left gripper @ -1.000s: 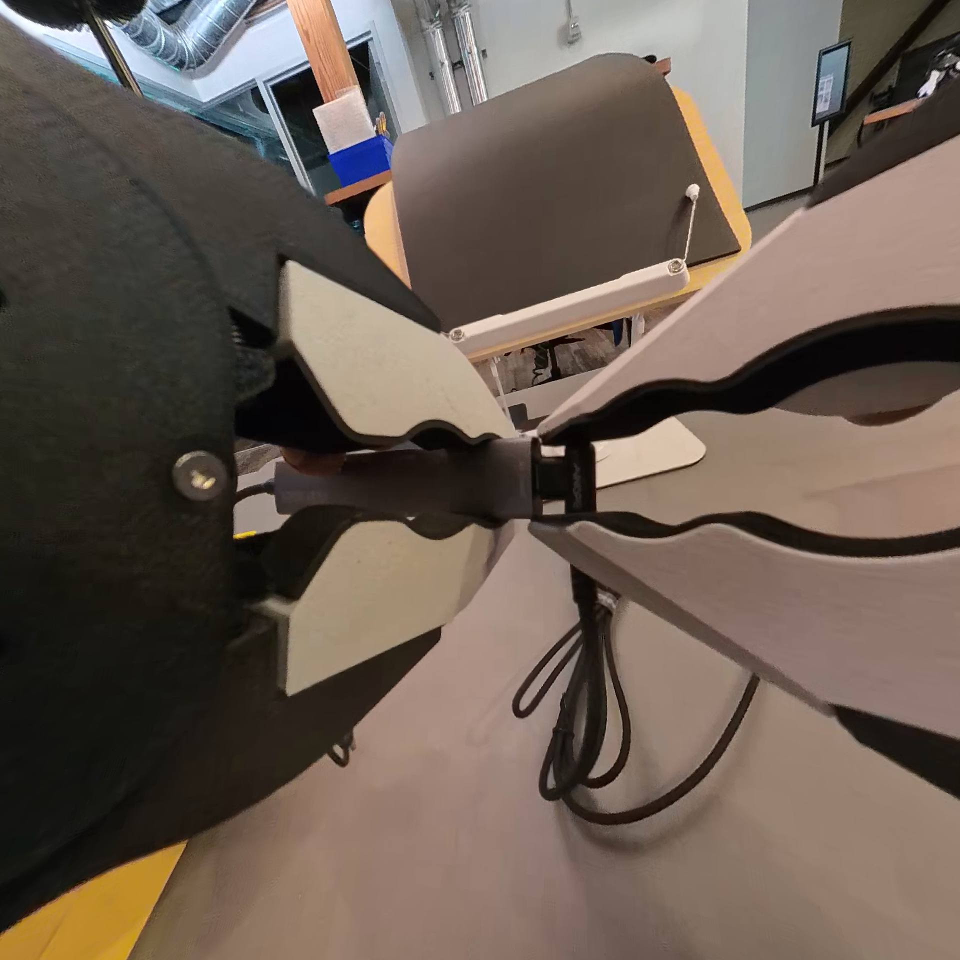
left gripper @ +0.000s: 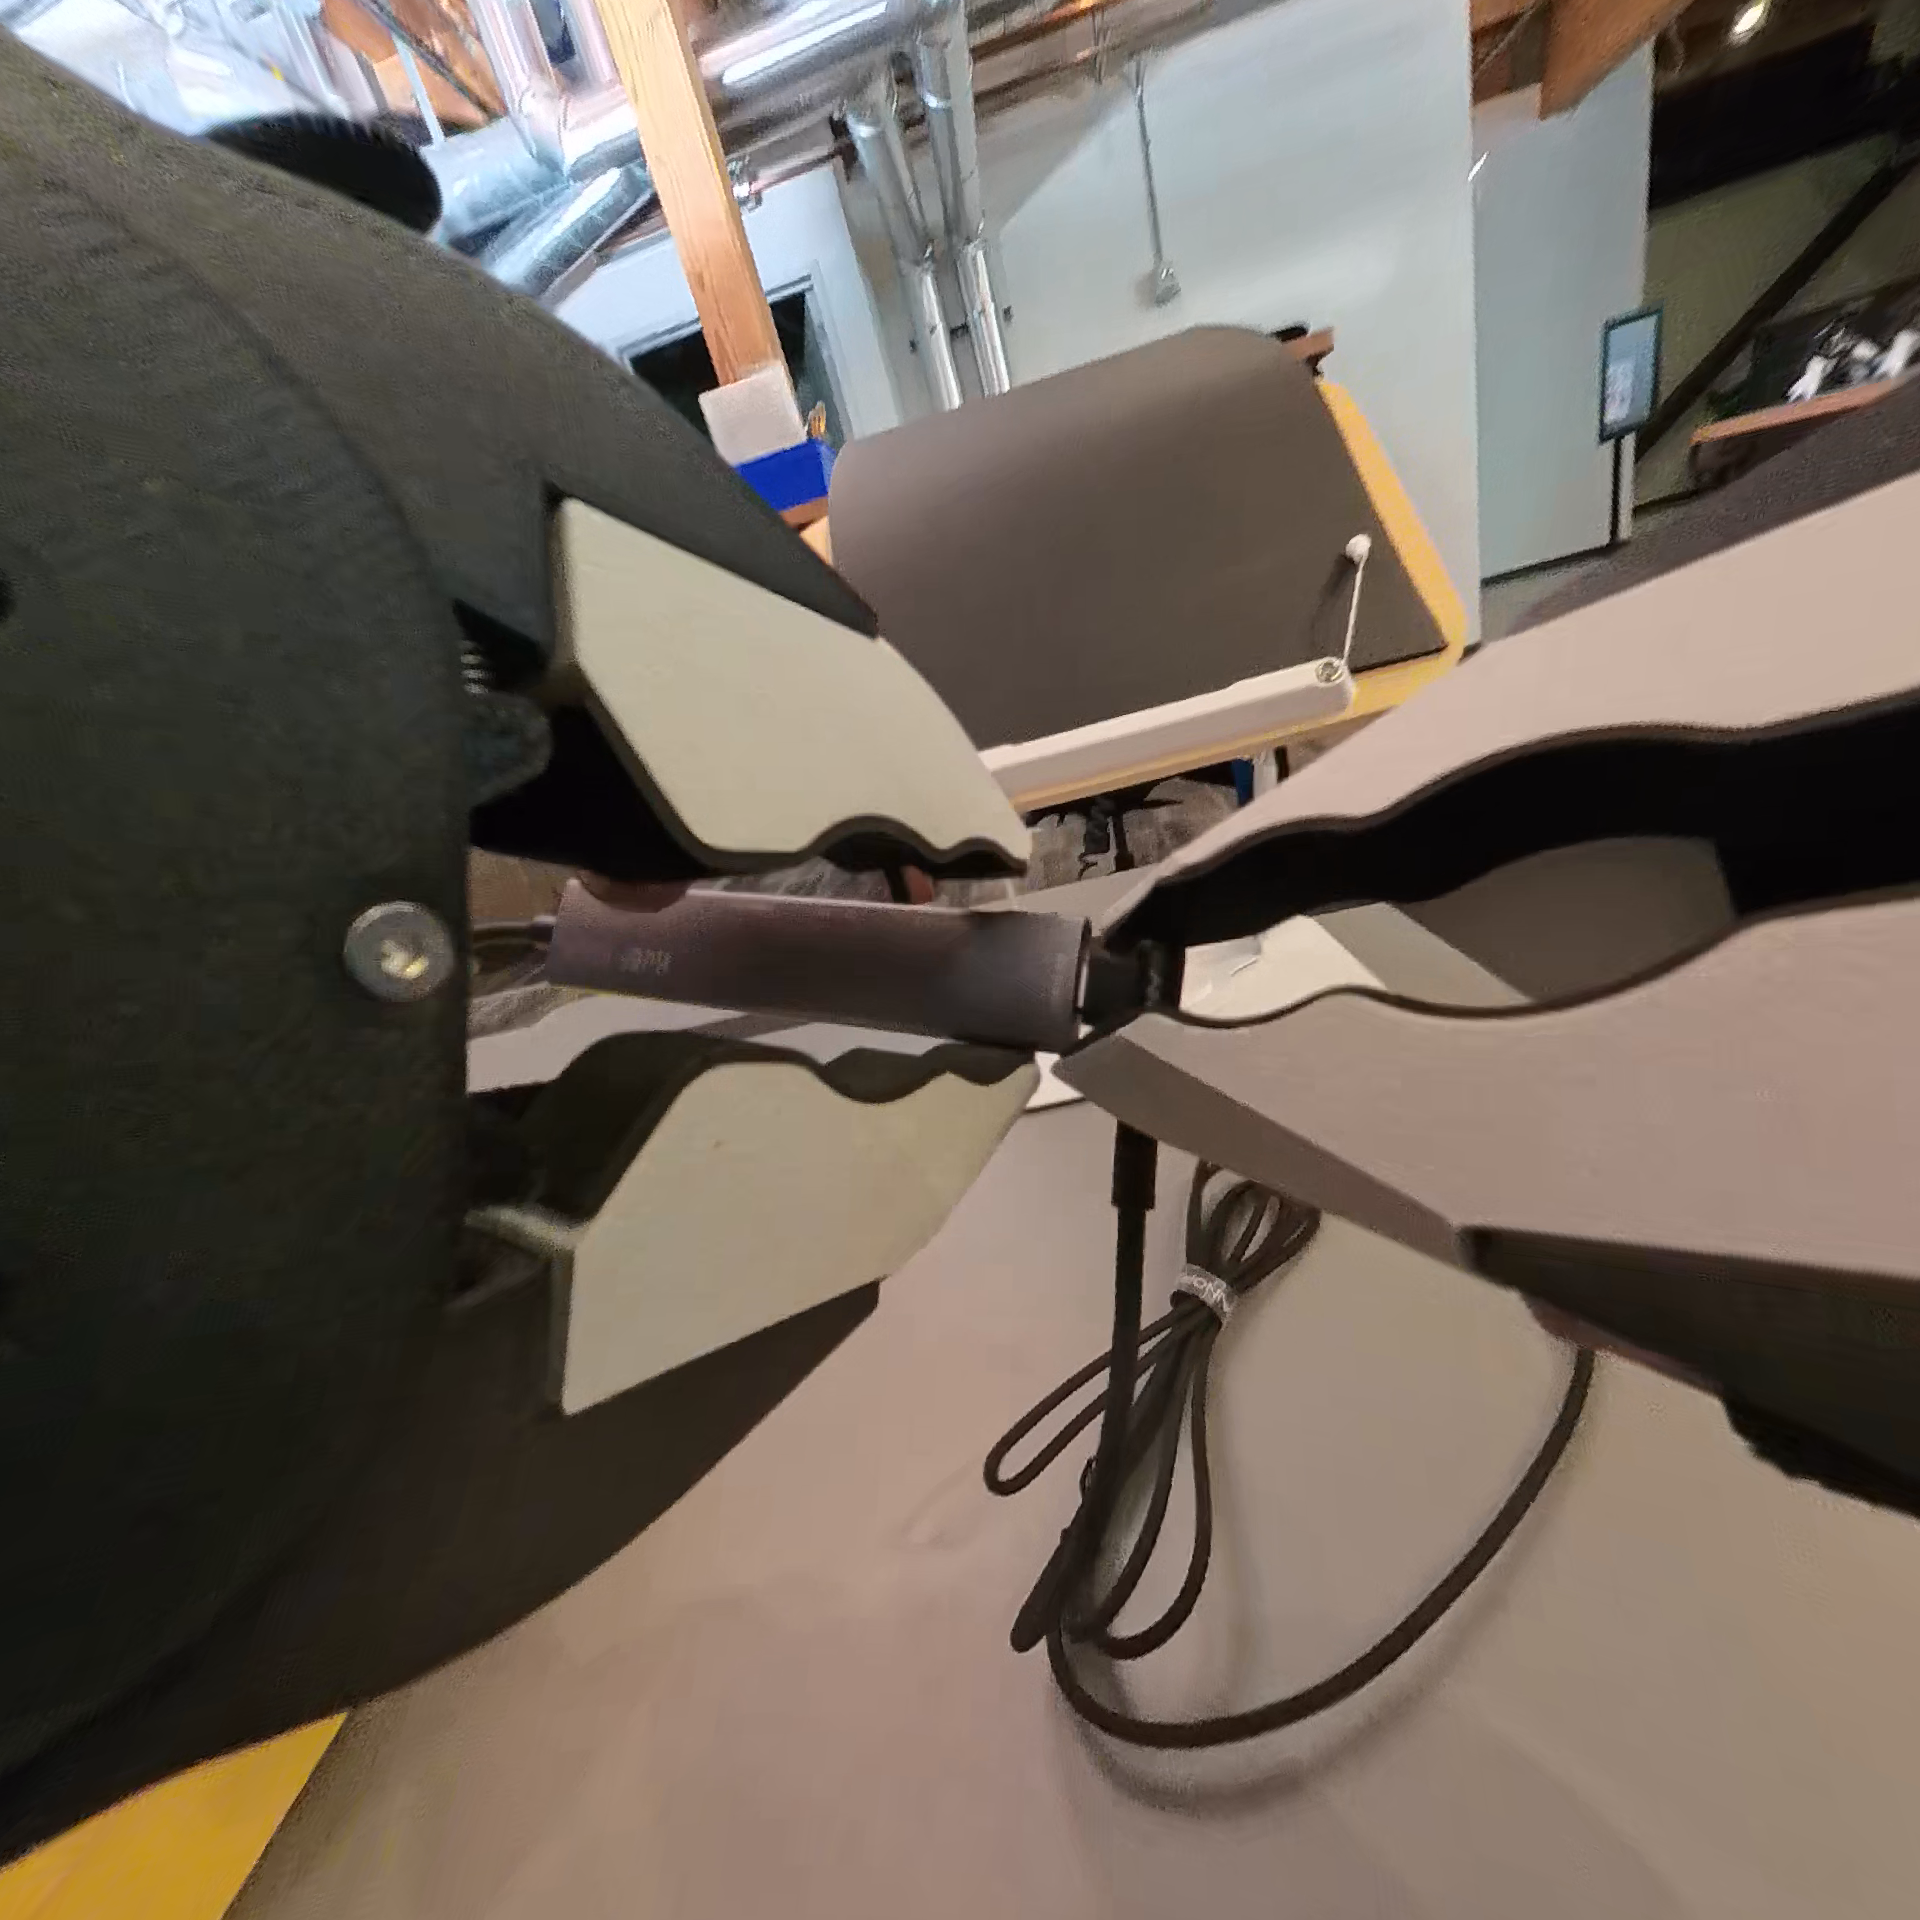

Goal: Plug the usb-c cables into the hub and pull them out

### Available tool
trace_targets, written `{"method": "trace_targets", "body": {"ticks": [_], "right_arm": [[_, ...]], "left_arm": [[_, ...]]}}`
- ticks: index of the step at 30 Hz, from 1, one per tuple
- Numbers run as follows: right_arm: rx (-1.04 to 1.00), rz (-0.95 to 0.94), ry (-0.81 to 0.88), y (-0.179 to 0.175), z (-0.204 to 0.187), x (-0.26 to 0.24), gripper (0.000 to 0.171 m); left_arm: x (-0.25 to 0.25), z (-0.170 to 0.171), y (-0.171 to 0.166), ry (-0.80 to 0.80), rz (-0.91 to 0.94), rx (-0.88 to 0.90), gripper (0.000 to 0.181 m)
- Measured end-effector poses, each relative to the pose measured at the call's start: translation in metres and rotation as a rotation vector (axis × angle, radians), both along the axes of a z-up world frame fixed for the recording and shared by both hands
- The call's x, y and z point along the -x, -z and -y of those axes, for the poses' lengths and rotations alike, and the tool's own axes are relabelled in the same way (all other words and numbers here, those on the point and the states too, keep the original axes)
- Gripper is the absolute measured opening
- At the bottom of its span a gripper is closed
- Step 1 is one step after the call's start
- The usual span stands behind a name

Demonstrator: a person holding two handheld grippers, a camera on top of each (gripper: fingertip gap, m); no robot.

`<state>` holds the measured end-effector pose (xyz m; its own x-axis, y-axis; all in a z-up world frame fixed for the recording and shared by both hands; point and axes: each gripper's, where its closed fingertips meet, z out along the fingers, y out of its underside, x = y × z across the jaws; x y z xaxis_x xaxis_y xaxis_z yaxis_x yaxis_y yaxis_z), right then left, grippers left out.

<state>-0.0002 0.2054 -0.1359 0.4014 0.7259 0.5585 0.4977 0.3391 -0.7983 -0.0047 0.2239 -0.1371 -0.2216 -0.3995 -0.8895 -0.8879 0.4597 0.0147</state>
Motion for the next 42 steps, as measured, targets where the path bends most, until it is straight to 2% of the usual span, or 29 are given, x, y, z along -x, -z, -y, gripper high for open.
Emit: {"method": "trace_targets", "body": {"ticks": [5, 8, 19, 29, 33, 36, 37, 39, 42], "right_arm": [[0.05, -0.039, -0.06, -0.001, 0.008, 0.006, 0.016], [0.059, -0.033, -0.065, -0.001, 0.01, 0.006, 0.017], [-0.055, 0.096, -0.032, 0.002, 0.011, 0.005, 0.017], [-0.009, 0.054, -0.158, 0.003, 0.022, 0.005, 0.015], [0.042, -0.006, -0.213, 0.002, 0.026, 0.003, 0.003], [0.059, 0.029, -0.193, 0.012, 0.02, -0.004, 0.0], [0.064, -0.011, -0.187, 0.008, 0.019, -0.005, 0.0], [0.087, -0.102, -0.182, -0.002, 0.018, -0.004, 0.008], [0.035, -0.038, -0.193, 0.004, 0.022, 0.003, 0.026]], "left_arm": [[-0.005, 0.0, 0.002, 0.063, -0.05, -0.081, 0.031], [-0.004, 0.0, 0.007, 0.068, -0.085, -0.067, 0.021], [-0.003, 0.002, 0.016, 0.018, -0.088, 0.094, 0.021], [-0.004, 0.015, 0.024, 0.05, -0.035, 0.297, 0.021], [-0.001, 0.025, 0.034, 0.079, -0.045, 0.394, 0.021], [0.013, 0.008, 0.033, 0.024, -0.035, 0.355, 0.02], [0.017, 0.006, 0.031, 0.023, -0.023, 0.361, 0.02], [0.026, 0.002, 0.026, 0.005, -0.031, 0.325, 0.02], [0.022, 0.009, 0.025, 0.018, 0.02, 0.379, 0.02]]}}
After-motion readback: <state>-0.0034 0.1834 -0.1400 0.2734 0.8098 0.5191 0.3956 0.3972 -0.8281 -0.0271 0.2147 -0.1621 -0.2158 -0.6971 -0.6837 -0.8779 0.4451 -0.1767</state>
